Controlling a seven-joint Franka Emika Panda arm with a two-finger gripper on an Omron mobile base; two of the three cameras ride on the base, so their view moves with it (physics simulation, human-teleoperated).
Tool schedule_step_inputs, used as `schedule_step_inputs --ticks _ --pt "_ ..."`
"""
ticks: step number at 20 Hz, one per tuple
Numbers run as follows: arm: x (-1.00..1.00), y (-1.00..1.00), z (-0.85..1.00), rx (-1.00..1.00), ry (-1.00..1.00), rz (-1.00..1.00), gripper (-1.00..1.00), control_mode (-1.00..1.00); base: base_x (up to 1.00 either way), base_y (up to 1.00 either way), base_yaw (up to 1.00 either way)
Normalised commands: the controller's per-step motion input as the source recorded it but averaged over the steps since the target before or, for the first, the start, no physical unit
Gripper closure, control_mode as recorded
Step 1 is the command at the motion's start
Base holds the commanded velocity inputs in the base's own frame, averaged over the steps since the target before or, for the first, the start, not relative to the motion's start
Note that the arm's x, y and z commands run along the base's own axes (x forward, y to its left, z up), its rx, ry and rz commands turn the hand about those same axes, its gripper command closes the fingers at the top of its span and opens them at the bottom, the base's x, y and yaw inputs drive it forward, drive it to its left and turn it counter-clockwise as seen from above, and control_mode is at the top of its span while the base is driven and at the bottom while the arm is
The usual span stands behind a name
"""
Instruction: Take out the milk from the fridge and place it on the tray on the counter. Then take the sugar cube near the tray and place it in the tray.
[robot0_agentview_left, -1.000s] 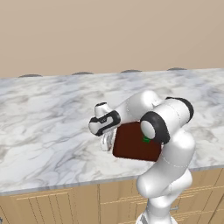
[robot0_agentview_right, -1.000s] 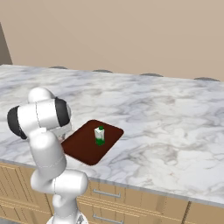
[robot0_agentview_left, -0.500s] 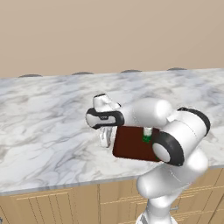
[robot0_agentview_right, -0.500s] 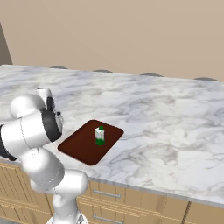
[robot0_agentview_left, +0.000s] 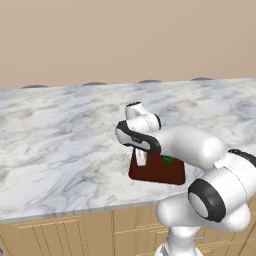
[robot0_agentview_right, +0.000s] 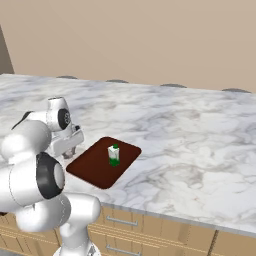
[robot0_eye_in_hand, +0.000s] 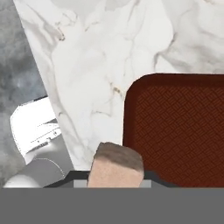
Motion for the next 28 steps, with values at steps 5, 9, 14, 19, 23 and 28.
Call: schedule_step_inputs --ticks 5,9,14,19,23,28 --pt "0.07 -0.69 0.0 0.04 -0.06 0.02 1.0 -1.0 0.0 0.0 0.0" --pt "0.46 -0.21 -0.15 0.07 -0.01 0.04 1.0 -1.0 0.0 0.0 0.0" --pt "0.54 -0.04 -0.34 0.0 0.0 0.06 1.0 -1.0 0.0 0.0 0.0" --pt "0.45 0.01 -0.39 0.0 0.01 0.03 1.0 -1.0 0.0 0.0 0.0" --pt "0.31 0.03 -0.36 0.0 0.01 0.02 1.0 -1.0 0.0 0.0 0.0" --pt "0.32 0.0 -0.39 0.0 0.01 0.03 1.0 -1.0 0.0 0.0 0.0"
